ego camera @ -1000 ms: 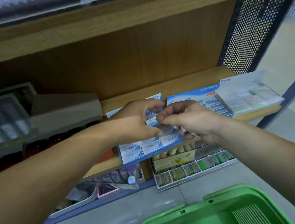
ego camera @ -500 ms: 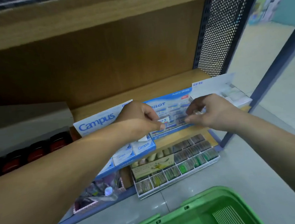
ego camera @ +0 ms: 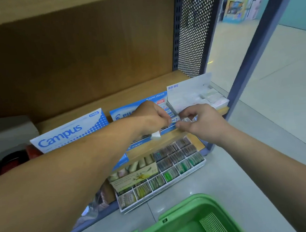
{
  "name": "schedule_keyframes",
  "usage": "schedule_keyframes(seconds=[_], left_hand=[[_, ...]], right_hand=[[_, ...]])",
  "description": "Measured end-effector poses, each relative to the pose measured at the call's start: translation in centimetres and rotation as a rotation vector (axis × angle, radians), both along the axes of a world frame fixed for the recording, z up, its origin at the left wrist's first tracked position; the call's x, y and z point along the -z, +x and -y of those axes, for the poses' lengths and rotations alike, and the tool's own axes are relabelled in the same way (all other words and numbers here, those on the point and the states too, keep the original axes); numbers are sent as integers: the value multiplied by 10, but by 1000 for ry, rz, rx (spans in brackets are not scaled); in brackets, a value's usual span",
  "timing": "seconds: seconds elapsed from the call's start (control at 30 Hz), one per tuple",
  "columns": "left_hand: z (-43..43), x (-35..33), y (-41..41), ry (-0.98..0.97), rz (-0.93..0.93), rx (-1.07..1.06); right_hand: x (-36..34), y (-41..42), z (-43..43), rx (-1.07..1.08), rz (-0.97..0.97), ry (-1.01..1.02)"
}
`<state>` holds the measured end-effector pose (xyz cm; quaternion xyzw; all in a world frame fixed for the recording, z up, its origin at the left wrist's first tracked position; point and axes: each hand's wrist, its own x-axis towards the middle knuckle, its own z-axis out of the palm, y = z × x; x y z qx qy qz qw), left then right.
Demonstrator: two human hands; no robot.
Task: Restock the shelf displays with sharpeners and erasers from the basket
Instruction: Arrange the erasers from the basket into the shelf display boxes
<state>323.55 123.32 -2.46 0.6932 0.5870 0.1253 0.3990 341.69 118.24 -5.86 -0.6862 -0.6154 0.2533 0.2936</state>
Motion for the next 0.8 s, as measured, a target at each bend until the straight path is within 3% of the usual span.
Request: schedule_keyframes(seconds=[0.07, 0.2, 0.4, 0.43, 0.5, 0.57, 0.6, 0.7, 0.8], left_hand=[[-2, -1, 1, 7, -33, 55], [-2, -3, -5, 12, -48, 128], [-2, 0, -32, -8, 202, -100], [0, -2, -37, -34, 247, -118], [5, -8, -46, -47, 332, -161], [12, -14, -51, -27, 413, -206], [16, -17, -52, -14, 449, -225], [22, -21, -53, 50, 458, -232], [24, -25, -55, -4, 541, -242]], right_hand=[[-2, 1, 2, -24, 17, -2], [-13, -5, 5, -139, 338, -96], [-32, -15, 2, -162, 519, -176], [-34, -16, 3, -132, 437, -135], [-39, -23, 5, -93, 49, -76], [-47, -38, 11, -160, -377, -204], [-50, -45, 15, -196, -477, -303], [-54, -59, 19, -250, -594, -465], [-50, -56, 18, -173, -579, -444]])
